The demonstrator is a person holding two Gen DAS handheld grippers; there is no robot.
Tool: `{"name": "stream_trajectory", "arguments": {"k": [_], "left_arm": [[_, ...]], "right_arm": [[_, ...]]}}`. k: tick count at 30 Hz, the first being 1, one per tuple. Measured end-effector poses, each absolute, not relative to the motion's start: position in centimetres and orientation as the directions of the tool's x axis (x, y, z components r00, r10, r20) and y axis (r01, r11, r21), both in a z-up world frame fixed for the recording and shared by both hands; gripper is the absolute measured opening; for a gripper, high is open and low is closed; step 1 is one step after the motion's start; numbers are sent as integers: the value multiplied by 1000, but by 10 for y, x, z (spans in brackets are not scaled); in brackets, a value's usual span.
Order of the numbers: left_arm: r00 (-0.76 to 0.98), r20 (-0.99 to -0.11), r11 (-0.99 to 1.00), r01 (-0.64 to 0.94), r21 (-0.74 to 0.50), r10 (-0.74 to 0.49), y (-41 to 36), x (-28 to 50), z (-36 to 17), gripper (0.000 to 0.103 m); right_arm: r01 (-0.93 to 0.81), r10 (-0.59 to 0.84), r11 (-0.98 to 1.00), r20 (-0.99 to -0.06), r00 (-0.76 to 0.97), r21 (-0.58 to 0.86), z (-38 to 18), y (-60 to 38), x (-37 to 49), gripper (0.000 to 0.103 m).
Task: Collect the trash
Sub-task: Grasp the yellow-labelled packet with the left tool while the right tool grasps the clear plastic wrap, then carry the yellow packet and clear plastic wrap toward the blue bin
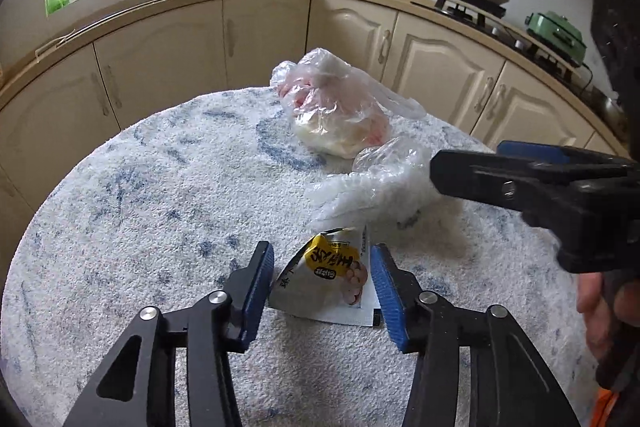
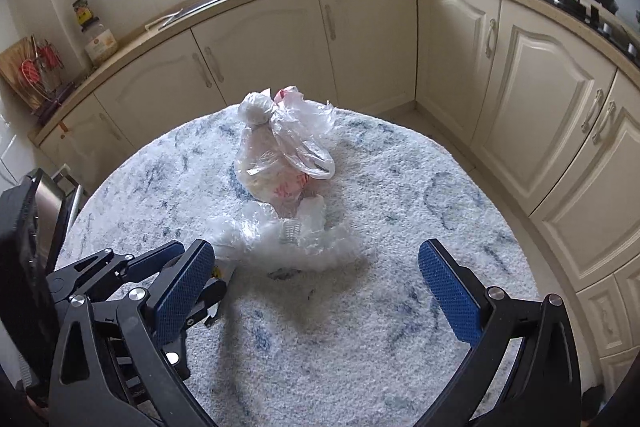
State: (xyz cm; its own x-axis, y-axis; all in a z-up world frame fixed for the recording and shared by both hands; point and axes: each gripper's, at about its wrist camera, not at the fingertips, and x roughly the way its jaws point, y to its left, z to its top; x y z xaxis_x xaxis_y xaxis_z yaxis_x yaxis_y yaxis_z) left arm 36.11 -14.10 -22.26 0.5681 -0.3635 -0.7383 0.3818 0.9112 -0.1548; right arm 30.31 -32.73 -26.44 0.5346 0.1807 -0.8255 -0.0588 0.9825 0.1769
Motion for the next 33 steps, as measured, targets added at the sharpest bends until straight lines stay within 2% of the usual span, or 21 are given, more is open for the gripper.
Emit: {"name": "stream_trajectory", "arguments": {"k": [1,2,5,7,8,10,11,13,15,16,25,33], "left_arm": [[570,-735,913,375,-163,-366,-135,367,-222,27],[569,-744,919,361,-156,-350,-130,375,-224,20],[567,-747,928,324,-184,-347,-111,398,-228,17],[575,-747,935,299,-189,-335,-99,408,-228,13],[577,-745,937,291,-193,-333,-95,411,-228,13],[577,-746,939,278,-205,-334,-87,418,-228,12],[578,-744,939,273,-210,-335,-84,422,-229,12],[578,-742,938,269,-221,-340,-81,431,-229,12],[579,-737,935,268,-232,-349,-79,439,-228,11],[578,-736,934,268,-238,-353,-78,443,-228,10],[575,-709,912,290,-289,-408,-79,454,-217,9],[608,-659,895,338,-291,-444,-95,420,-194,9]], "right_arm": [[-71,189,981,-832,521,179,-269,-323,308,103],[-80,197,980,-836,512,182,-273,-320,312,102],[-99,214,977,-854,475,190,-288,-309,324,97],[-104,212,977,-866,453,184,-297,-301,330,87],[-106,201,980,-870,450,171,-301,-297,332,87],[-118,150,987,-871,468,107,-301,-287,333,78],[-127,140,988,-871,471,91,-302,-284,334,73],[-149,128,987,-869,478,64,-301,-278,332,47],[-166,136,984,-867,479,62,-300,-275,329,34],[-173,151,982,-867,476,76,-299,-276,326,30],[-112,249,968,-833,494,223,-277,-304,274,28],[-95,242,969,-782,575,230,-226,-327,218,28]]}}
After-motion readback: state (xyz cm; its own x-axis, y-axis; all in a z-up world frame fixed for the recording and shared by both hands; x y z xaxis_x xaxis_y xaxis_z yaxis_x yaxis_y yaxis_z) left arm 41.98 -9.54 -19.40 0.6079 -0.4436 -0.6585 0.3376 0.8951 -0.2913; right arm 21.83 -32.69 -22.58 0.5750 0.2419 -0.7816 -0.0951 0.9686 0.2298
